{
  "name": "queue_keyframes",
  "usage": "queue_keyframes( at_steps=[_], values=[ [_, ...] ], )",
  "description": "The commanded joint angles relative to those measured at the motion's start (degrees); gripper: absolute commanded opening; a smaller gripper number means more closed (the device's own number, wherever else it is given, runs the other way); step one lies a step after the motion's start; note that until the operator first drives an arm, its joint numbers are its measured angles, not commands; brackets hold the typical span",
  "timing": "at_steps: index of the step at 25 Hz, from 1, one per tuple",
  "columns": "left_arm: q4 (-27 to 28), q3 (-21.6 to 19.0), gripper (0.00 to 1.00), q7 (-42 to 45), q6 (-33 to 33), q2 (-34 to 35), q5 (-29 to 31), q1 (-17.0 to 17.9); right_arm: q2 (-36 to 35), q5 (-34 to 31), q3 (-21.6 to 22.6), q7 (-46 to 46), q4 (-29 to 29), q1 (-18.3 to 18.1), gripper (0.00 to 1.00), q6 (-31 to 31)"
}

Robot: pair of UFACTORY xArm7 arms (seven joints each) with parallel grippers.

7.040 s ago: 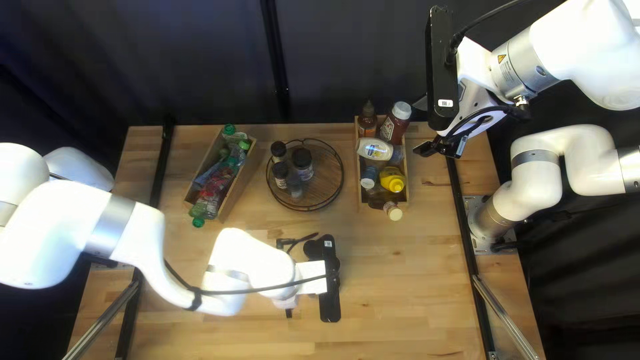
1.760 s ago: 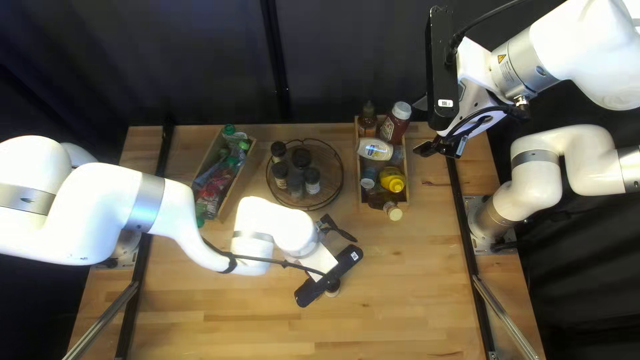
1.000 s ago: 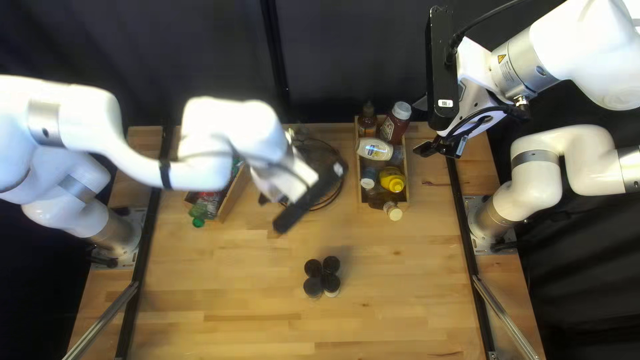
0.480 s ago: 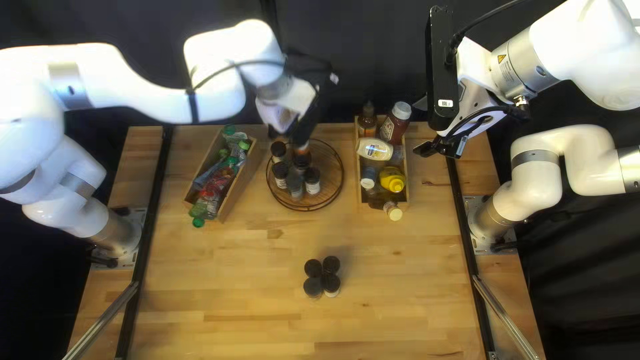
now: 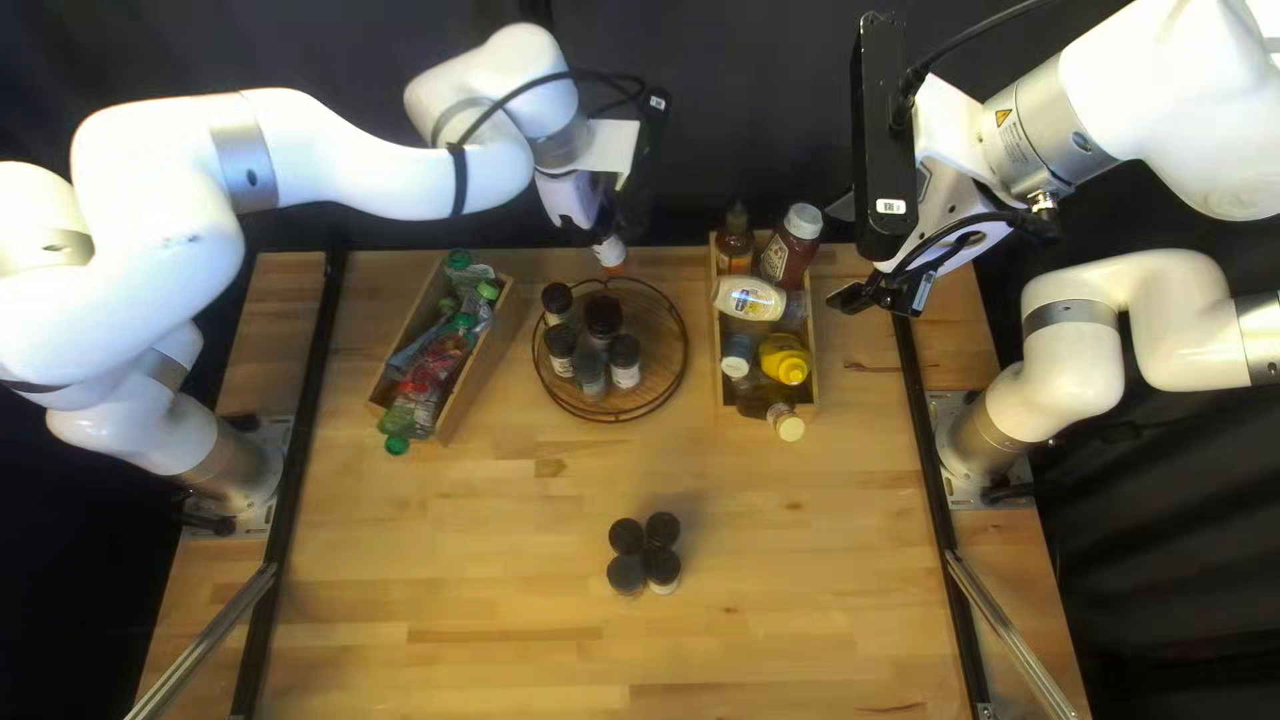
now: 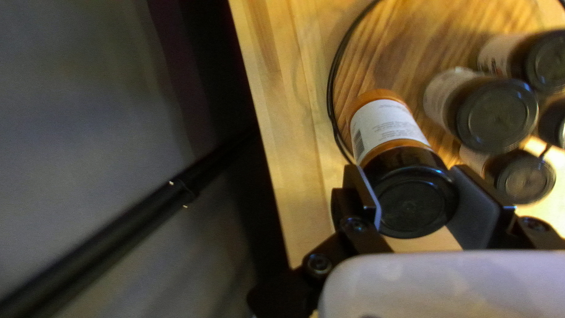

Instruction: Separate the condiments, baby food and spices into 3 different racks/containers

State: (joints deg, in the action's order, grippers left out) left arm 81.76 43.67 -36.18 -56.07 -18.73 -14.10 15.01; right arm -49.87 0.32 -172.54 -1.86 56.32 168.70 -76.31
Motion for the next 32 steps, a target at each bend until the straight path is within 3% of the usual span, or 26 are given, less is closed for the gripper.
queue_keyframes(
  at_steps=[1, 16, 32],
  values=[
    [2.1, -0.6, 0.00, 9.2, -0.3, -3.0, -4.6, 0.4, 0.0, 0.0, 0.0, 0.0, 0.0, 0.0, 1.00, 0.0],
    [9.6, -1.3, 0.00, 23.8, -4.4, -13.1, -8.2, -0.5, 0.0, 0.0, 0.0, 0.0, 0.0, 0.0, 1.00, 0.0],
    [11.2, -3.5, 0.01, 24.2, -4.8, -17.4, -10.7, -2.0, 0.0, 0.0, 0.0, 0.0, 0.0, 0.0, 1.00, 0.0]
  ],
)
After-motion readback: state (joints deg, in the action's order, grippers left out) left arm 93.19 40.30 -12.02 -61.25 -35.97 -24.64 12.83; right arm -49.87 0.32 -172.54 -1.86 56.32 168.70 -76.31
